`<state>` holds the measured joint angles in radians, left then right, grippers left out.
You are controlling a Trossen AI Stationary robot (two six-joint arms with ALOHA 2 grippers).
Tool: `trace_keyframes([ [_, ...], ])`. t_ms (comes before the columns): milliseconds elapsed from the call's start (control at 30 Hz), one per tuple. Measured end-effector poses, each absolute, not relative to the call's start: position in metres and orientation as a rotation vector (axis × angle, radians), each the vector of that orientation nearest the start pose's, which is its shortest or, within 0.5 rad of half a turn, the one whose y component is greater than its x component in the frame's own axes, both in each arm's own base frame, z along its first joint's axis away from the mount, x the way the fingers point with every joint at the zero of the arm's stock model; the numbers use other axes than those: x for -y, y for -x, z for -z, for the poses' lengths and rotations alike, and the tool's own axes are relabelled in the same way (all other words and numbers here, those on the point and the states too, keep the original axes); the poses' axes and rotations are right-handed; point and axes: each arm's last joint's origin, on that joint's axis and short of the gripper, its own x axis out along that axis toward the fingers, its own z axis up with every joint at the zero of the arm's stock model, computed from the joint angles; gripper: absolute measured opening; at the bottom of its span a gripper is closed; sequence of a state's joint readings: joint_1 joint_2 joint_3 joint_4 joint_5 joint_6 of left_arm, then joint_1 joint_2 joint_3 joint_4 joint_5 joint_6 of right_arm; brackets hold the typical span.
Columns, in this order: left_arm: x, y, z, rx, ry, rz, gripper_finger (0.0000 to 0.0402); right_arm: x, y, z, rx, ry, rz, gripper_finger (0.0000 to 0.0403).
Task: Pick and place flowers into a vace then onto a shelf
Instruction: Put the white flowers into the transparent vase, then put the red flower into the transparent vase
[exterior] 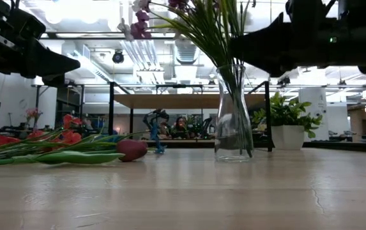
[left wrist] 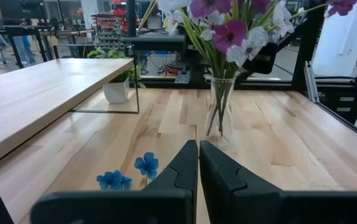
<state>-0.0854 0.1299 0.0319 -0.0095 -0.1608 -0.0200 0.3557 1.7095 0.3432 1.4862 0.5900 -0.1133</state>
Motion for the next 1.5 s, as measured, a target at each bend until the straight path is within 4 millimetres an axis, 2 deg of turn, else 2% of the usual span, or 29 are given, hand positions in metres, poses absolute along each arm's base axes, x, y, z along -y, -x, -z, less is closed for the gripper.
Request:
trace_keyframes([
  [233,0.004,-0.104,-0.163,-0.106,0.007,-0.077,0.0000,-0.071,-0.237,-0.168,0.023,0.036,0.233,0.0232],
  [433,0.004,-0.104,-0.163,-0.107,0.007,-0.077,0.0000,-0.067,-0.226,-0.193,-0.049,0.013,0.230,0.0242],
  [700,0.004,-0.104,-0.163,-0.107,0.007,-0.077,0.0000,-0.058,-0.201,-0.219,-0.145,-0.054,0.213,0.0244],
  [900,0.004,-0.104,-0.163,-0.107,0.007,-0.077,0.0000,-0.055,-0.182,-0.232,-0.151,-0.091,0.100,0.0238],
  [1000,0.004,-0.104,-0.163,-0.105,0.007,-0.077,0.0000,-0.054,-0.174,-0.231,-0.195,-0.101,0.019,0.0233],
  [1133,0.004,-0.104,-0.163,-0.106,0.008,-0.077,0.0000,-0.052,-0.165,-0.215,-0.198,-0.112,-0.011,0.0222],
  [1333,0.004,-0.104,-0.163,-0.106,0.011,-0.076,0.0000,-0.047,-0.146,-0.183,-0.073,-0.083,-0.087,0.0193],
  [1500,0.004,-0.104,-0.163,-0.106,0.011,-0.075,0.0000,-0.041,-0.129,-0.185,0.053,-0.091,-0.121,0.0152],
])
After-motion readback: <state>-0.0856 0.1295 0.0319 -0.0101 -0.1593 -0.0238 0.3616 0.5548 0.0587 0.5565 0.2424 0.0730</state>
